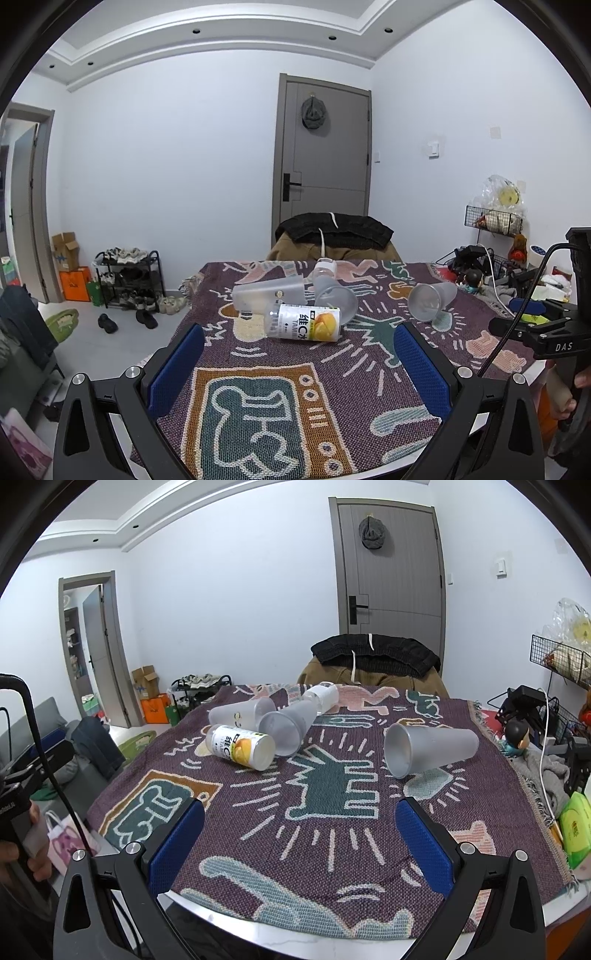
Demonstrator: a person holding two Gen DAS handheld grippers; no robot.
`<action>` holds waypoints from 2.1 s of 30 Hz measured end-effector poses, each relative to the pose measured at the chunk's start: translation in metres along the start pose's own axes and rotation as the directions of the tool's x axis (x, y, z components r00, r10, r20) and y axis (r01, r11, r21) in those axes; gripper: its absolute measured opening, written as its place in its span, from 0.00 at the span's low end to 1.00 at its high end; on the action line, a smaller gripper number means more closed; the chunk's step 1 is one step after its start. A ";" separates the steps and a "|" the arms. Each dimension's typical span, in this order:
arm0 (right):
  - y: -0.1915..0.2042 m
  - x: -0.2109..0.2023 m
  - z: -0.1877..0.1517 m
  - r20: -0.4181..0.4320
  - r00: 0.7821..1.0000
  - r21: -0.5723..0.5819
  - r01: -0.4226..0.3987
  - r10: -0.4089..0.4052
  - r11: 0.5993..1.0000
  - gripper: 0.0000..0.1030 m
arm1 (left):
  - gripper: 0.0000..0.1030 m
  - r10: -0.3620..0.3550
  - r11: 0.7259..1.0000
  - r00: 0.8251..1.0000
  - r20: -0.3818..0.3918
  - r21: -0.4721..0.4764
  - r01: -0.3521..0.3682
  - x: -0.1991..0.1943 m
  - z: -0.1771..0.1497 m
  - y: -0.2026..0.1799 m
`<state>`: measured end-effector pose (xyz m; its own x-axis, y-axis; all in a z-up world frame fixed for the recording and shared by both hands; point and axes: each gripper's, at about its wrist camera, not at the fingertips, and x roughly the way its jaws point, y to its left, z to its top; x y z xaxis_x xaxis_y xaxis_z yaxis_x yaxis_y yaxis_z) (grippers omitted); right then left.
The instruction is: Flip cup upside down
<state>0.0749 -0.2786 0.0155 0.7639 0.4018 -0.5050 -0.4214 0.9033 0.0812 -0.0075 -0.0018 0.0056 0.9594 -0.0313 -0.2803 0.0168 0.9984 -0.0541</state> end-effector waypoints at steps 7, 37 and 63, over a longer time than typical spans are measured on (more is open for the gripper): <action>0.000 0.000 0.000 -0.001 1.000 -0.001 0.001 -0.001 1.000 1.00 | 1.00 0.001 1.000 1.000 -0.004 -0.010 -0.001 0.000 0.000 0.003; -0.036 0.072 0.062 -0.048 0.999 0.118 -0.020 0.026 0.993 1.00 | 1.00 0.045 0.999 0.998 -0.035 0.022 -0.044 0.064 0.043 0.023; -0.047 0.219 0.153 -0.158 0.987 0.111 0.031 -0.013 0.993 1.00 | 1.00 0.133 0.987 0.979 -0.151 -0.071 -0.145 0.178 0.065 0.068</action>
<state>0.3363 -0.2102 0.0326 0.6824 0.3609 -0.6356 -0.3407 0.9264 0.1603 0.1829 0.0638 0.0143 0.8994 0.0952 -0.4267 -0.1426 0.9865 -0.0804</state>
